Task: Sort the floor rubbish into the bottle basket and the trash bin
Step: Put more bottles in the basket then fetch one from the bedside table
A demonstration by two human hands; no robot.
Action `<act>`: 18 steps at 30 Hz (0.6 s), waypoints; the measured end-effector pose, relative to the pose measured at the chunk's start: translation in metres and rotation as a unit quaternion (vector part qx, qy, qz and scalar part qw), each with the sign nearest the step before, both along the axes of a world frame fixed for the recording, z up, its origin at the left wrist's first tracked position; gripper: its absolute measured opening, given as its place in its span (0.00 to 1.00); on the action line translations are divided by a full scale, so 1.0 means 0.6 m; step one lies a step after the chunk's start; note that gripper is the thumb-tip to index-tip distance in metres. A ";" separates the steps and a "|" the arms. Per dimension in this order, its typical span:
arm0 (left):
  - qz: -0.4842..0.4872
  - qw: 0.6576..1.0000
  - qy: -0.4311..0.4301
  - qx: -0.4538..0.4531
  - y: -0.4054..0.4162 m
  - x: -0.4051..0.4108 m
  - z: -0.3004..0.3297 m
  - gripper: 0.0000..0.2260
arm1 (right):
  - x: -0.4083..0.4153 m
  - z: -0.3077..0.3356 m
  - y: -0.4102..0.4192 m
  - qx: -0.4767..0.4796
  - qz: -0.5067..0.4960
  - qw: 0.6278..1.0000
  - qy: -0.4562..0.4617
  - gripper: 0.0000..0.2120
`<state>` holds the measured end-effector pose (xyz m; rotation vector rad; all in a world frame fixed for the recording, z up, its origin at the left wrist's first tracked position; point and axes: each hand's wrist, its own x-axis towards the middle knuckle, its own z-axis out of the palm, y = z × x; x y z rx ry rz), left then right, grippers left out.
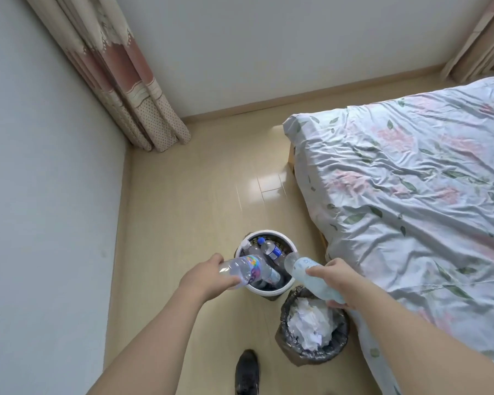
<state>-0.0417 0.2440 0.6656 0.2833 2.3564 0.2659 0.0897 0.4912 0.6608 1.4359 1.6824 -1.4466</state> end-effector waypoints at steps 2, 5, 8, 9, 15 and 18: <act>-0.014 1.000 -0.016 -0.005 0.015 -0.058 -0.102 0.21 | -0.063 -0.086 0.002 0.039 0.059 0.997 -0.032 0.25; -0.051 0.998 -0.021 -0.016 0.050 -0.113 -0.257 0.23 | -0.138 -0.214 0.009 0.125 0.157 0.977 -0.077 0.24; -0.105 0.994 -0.032 -0.020 0.086 -0.137 -0.415 0.25 | -0.193 -0.351 0.018 0.185 0.245 0.946 -0.106 0.20; -0.119 0.992 -0.039 -0.021 0.097 -0.141 -0.467 0.25 | -0.207 -0.400 0.019 0.189 0.260 0.940 -0.112 0.18; -0.115 0.989 -0.092 -0.009 0.135 -0.140 -0.667 0.22 | -0.253 -0.595 0.020 0.213 0.342 0.906 -0.127 0.16; -0.096 0.990 -0.107 0.002 0.151 -0.144 -0.701 0.18 | -0.273 -0.633 0.020 0.229 0.358 0.897 -0.123 0.14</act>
